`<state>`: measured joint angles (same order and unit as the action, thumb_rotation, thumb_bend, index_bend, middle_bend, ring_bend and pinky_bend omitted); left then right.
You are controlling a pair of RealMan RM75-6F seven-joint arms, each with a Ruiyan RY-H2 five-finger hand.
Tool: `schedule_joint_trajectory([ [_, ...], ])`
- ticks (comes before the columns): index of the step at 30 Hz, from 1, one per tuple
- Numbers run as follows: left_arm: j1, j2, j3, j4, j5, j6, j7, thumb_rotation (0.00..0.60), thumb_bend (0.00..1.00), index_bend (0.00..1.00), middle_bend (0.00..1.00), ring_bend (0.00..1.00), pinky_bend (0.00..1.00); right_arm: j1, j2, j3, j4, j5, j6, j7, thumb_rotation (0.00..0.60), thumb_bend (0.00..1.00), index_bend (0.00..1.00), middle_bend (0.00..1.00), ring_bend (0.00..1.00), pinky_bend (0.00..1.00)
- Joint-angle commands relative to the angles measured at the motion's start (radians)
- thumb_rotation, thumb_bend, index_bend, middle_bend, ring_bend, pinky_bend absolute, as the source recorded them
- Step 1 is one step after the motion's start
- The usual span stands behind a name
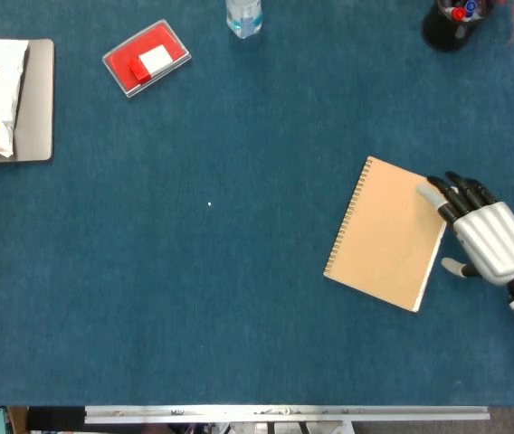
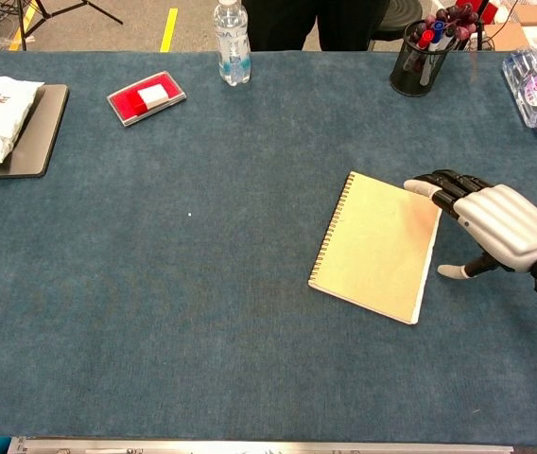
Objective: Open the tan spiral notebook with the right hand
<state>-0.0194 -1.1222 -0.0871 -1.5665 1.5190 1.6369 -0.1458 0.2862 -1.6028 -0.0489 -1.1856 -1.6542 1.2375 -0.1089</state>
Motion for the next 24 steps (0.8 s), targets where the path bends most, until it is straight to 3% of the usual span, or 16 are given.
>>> schedule_joint_trajectory([
  [1,0.0,0.001,0.0,0.0,0.001,0.001,0.0,0.6,0.28,0.46,0.39,0.31,0.5,0.003,-0.014,-0.002,0.013,-0.002,0.004,0.012,0.6,0.0,0.1,0.1,0.04,0.16],
  [24,0.004,0.004,0.0,-0.004,0.004,0.006,-0.003,0.6,0.28,0.46,0.39,0.31,0.5,0.015,-0.066,-0.004,0.077,-0.015,0.055,0.068,0.6,0.0,0.1,0.1,0.04,0.16],
])
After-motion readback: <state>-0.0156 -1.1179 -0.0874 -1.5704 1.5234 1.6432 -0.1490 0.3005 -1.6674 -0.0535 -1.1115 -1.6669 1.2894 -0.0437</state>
